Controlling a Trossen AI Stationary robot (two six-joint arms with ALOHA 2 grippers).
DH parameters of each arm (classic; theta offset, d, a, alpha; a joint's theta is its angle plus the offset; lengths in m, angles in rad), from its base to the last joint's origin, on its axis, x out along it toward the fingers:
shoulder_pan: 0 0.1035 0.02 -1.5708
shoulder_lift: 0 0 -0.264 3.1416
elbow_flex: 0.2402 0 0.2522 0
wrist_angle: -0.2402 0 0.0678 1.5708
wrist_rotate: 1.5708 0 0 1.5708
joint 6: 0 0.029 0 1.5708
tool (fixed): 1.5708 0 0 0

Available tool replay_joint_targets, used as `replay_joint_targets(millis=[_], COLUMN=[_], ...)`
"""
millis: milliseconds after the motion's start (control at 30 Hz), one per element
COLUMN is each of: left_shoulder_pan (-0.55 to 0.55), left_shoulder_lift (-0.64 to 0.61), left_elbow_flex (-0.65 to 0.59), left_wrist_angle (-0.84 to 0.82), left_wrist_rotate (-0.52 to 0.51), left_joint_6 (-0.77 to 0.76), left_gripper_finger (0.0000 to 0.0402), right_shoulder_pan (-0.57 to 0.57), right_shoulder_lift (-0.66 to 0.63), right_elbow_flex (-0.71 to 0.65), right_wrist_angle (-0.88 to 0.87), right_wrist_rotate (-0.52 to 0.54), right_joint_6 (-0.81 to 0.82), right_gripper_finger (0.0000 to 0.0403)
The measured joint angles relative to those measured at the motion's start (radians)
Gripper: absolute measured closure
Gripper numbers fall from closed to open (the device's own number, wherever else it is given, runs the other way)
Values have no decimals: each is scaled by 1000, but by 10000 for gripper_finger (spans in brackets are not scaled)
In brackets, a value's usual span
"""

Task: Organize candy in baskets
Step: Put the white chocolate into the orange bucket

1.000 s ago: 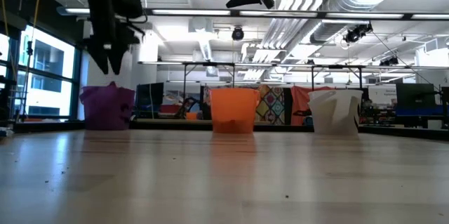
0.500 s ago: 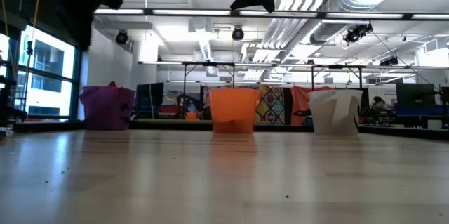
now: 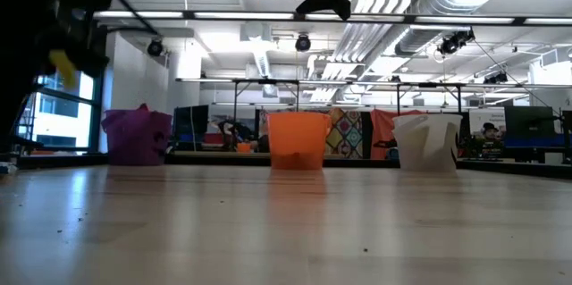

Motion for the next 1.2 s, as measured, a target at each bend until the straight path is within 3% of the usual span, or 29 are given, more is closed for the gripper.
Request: replay_joint_targets(millis=[100,267,467,867,1200], left_shoulder_pan=[-8,-4,-4,-4,67], left_shoulder_lift=[68,164,201,116,-109], left_elbow_flex=[-36,-36,-35,29,147], left_wrist_angle=[86,97,96,20,34], left_wrist_rotate=[13,1,11,7,-5], left_joint_6=[-1,19,31,133,260], left_gripper_finger=[191,183,211,386,401], right_shoulder_pan=[1,1,1,3,4], right_shoulder_lift=[0,0,0,0,0], right_elbow_flex=[0,0,0,0,0], right_wrist_angle=[-1,-1,-1,-1,-1], right_wrist_rotate=[-12,-16,-20,-25,-80], right_joint_6=[3,17,17,17,-29], right_gripper_finger=[251,251,251,251,251])
